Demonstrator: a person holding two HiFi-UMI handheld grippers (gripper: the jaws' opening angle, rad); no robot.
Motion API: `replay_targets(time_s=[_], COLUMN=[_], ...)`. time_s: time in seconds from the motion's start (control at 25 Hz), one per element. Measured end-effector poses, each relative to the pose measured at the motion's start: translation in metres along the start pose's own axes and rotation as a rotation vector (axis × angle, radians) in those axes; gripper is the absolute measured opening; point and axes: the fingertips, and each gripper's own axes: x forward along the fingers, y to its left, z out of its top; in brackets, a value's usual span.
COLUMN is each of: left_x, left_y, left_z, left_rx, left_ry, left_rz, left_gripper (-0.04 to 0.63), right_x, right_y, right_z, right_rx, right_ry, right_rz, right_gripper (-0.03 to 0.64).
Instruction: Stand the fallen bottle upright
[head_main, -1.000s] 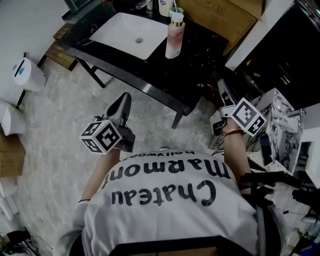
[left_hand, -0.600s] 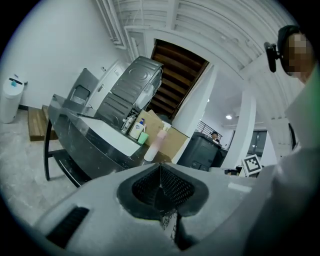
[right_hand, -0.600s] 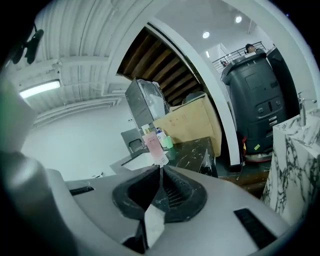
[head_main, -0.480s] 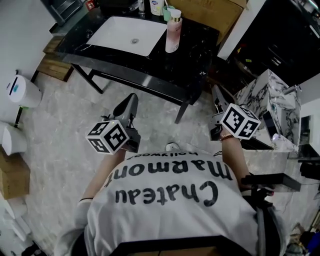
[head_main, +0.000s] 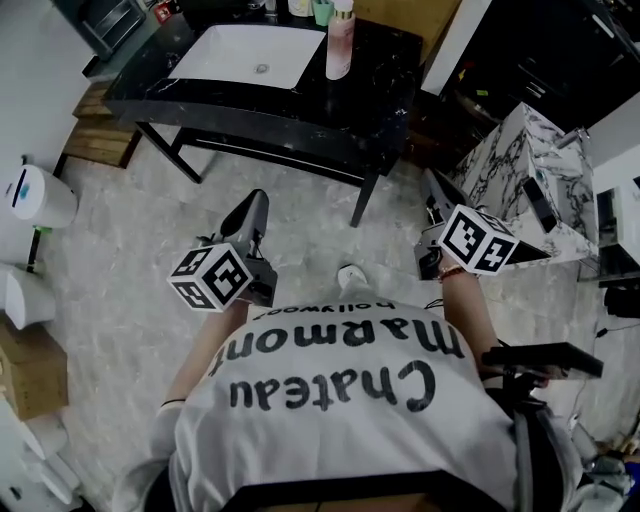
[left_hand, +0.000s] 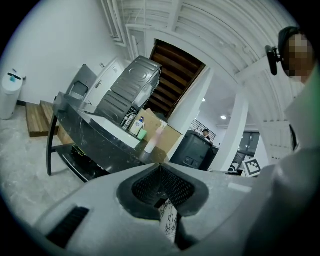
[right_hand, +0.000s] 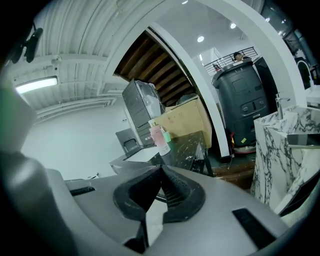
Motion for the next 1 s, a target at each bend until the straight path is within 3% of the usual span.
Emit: replay_targets(time_s=[1.0], left_x=[-0.045], left_y=[0.027], left_z=[0.012], left_rx=[0.015], left_ry=[-0.021], left_rz=[-0.036], left_gripper=[0.017], right_x=[-0.015], right_y=[0.034], right_z=[-0.03], right_rx=[-0.021], right_ry=[0.004], right_rz=[-0.047], right_gripper=[0.012])
